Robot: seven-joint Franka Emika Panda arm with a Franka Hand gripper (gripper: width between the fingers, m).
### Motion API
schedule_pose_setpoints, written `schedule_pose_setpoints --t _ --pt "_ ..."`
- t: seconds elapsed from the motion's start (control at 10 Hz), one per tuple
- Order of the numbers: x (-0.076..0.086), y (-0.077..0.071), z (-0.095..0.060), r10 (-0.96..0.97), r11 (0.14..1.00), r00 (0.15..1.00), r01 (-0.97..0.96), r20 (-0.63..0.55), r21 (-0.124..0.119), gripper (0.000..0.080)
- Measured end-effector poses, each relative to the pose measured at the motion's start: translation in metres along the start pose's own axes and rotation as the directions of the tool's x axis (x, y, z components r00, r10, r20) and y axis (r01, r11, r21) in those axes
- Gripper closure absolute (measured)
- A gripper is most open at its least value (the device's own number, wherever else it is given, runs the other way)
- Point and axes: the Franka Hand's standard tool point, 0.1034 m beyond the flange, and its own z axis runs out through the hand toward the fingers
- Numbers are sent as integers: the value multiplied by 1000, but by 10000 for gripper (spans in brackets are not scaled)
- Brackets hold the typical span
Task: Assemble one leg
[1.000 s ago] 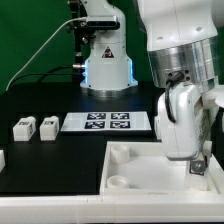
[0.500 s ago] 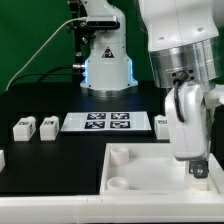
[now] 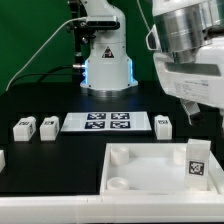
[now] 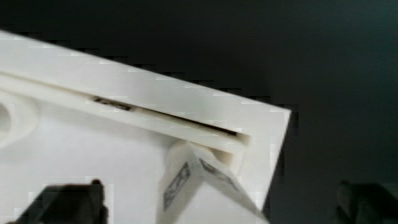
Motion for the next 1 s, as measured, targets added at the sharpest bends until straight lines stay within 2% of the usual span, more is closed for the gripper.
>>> schedule_pose_setpoints --t 0.1,1.0 --pt "-2 1 1 -108 994 994 108 -10 -15 150" --pt "-1 1 3 -93 996 996 93 -8 -15 150"
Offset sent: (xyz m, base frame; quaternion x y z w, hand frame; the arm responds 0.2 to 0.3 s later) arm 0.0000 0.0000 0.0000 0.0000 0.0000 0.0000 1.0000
